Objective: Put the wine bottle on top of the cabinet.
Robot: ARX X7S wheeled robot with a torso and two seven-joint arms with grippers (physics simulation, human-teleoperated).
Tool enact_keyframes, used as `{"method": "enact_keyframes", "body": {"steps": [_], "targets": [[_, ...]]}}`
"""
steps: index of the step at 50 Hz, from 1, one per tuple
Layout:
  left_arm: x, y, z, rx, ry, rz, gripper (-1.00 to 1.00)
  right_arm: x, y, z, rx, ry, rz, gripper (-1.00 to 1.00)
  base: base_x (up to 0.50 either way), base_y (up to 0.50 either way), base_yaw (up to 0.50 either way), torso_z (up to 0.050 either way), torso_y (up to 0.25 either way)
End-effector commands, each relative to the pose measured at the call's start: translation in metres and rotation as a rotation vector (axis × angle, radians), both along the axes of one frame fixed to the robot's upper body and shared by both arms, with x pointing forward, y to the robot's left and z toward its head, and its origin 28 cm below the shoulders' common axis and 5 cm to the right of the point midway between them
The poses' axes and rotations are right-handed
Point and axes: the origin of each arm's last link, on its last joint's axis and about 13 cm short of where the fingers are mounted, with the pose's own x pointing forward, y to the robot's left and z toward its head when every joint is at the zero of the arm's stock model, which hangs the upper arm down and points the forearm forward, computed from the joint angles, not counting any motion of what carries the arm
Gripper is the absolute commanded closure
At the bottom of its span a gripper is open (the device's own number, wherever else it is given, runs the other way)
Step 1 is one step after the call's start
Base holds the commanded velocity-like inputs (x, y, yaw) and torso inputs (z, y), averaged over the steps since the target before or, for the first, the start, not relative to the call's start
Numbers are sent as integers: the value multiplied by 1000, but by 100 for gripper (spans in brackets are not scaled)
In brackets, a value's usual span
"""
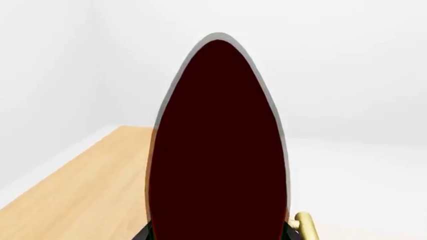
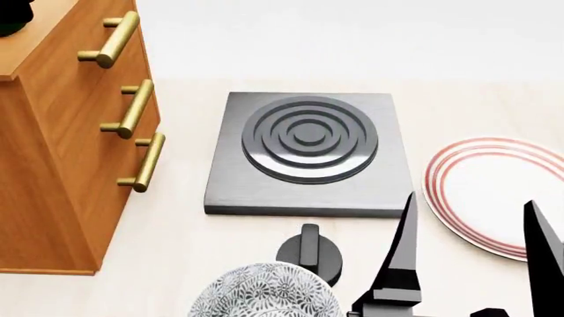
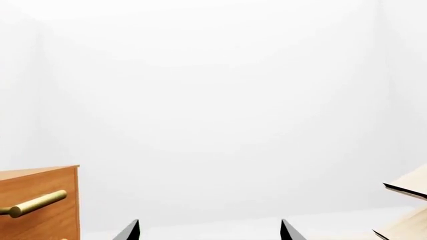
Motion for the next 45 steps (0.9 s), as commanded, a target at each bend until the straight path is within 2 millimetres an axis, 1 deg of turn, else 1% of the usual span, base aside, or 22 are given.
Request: {"method": "enact_keyframes", "body": {"steps": [1,16,30,32,33,45], "targets": [[0,1,-15,-49,18,11,100,0,0,0,0,1,-1,-100,0,0,0,0,0],[-1,4,-25,-57,32,20,100,0,1,0,-3,2,3,-100,-1,0,1,0,0],[-2,3,-22,-56,24,15,100,0,2,0,-4,2,8,-100,-2,0,1,0,0],[-1,3,-22,-94,24,-4,100,-1,2,0,-4,1,8,-100,0,0,1,0,0],[-1,3,-21,-79,24,8,-100,0,2,0,-4,1,8,-100,0,0,0,0,0],[-1,6,-20,-83,11,33,-100,0,2,0,-2,3,10,-100,0,0,0,0,0]]}}
